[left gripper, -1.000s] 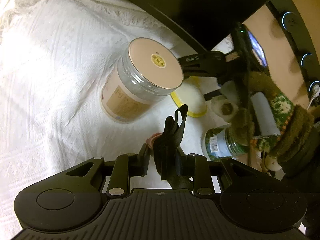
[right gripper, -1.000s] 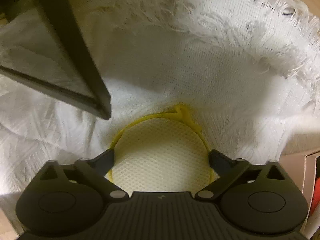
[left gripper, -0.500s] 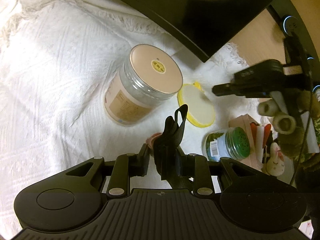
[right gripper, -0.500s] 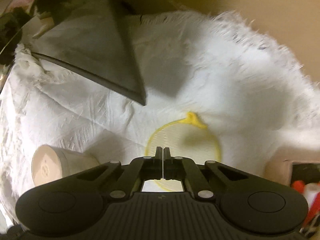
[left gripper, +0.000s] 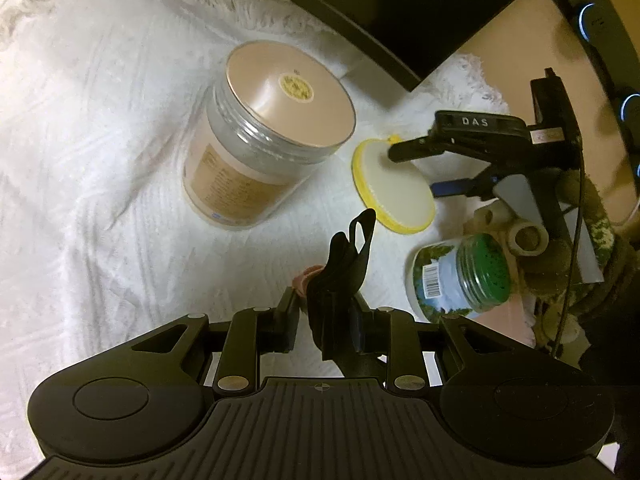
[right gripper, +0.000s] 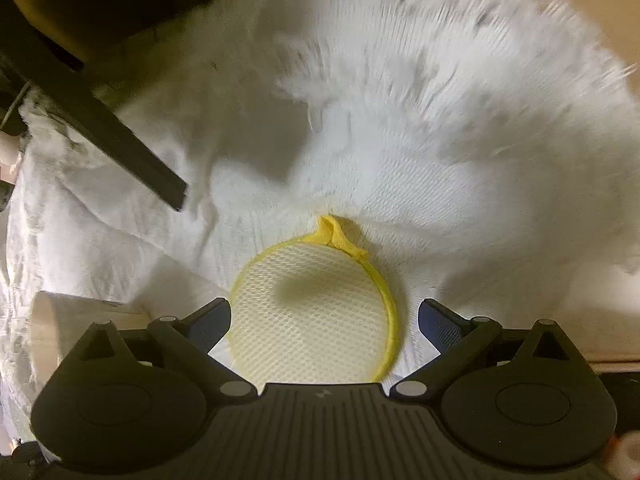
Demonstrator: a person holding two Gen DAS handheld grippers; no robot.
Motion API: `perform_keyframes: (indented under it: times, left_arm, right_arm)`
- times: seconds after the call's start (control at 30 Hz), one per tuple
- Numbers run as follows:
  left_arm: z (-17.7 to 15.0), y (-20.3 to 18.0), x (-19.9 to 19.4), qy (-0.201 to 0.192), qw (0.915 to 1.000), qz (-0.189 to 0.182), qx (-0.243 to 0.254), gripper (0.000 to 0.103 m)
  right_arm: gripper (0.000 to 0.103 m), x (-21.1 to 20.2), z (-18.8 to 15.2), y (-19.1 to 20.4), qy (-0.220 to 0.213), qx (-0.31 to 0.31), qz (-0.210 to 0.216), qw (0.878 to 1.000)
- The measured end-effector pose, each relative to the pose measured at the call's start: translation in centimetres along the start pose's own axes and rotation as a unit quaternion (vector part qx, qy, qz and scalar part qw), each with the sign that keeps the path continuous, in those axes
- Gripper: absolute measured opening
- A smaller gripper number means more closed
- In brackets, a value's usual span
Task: Organize soft objects
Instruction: 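Grasp and lift the yellow-rimmed mesh sponge with the right tool while the left holds the clip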
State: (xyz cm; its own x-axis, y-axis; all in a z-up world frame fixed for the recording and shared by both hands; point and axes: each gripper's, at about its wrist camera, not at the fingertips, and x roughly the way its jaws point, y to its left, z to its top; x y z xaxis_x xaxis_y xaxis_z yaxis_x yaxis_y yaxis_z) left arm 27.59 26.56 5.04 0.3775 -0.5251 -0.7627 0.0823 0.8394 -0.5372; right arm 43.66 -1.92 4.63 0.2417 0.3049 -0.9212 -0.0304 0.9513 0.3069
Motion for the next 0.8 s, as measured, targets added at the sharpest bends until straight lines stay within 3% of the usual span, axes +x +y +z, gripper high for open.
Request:
perform_keyframes:
  times: [0.13, 0.23, 0.27, 0.4, 0.5, 0.6, 0.63, 0.67, 0.7, 0.8]
  left_arm:
    - [0.2, -0.3, 1.2, 0.008, 1.0000, 0.003, 0.003, 0.029]
    - [0.5, -0.4, 1.8, 0.012, 0.9999, 0.005, 0.000, 0.029]
    - [0.5, -0.5, 1.9, 0.014, 0.9999, 0.005, 0.000, 0.029]
    - [0.7, -0.5, 2.0, 0.015, 0.9999, 0.007, -0.001, 0.029]
    - [0.8, -0.4, 1.8, 0.010, 0.9999, 0.008, -0.003, 0.029]
    - [0.7, 0.0, 1.4, 0.008, 0.9999, 0.008, -0.005, 0.029]
    - [0.7, 0.1, 1.3, 0.007, 0.9999, 0.009, -0.006, 0.029]
    - [0.6, 0.1, 1.1, 0.007, 0.9999, 0.010, -0.006, 0.029]
    - [0.5, 0.2, 0.9, 0.005, 0.9999, 0.013, -0.004, 0.029]
    - [0.5, -0.2, 0.2, -0.006, 0.9996, 0.026, 0.008, 0.029]
  right_arm:
    - [0.087, 0.9, -0.4, -0.4, 0.017, 0.028, 0.066, 0.997]
    - [0.052, -0.3, -0.9, 0.2, 0.020, 0.031, 0.126, 0.991]
    - [0.045, -0.8, -1.0, 0.6, 0.021, 0.028, 0.146, 0.989]
    - [0.043, -2.3, -1.4, 2.9, 0.018, 0.007, 0.198, 0.980]
    - [0.043, -1.9, -1.2, 4.6, 0.012, 0.002, 0.206, 0.978]
    - [0.043, 0.1, -0.6, 6.1, 0.009, 0.012, 0.171, 0.985]
    - [0.037, 1.2, -0.6, 6.6, 0.012, 0.016, 0.160, 0.987]
    - [0.020, 1.7, -0.4, 6.9, 0.014, 0.019, 0.151, 0.988]
    - [0.015, 2.1, -0.4, 7.3, 0.016, 0.019, 0.145, 0.989]
    - [0.015, 1.8, -0.8, 7.5, 0.007, 0.022, 0.146, 0.989]
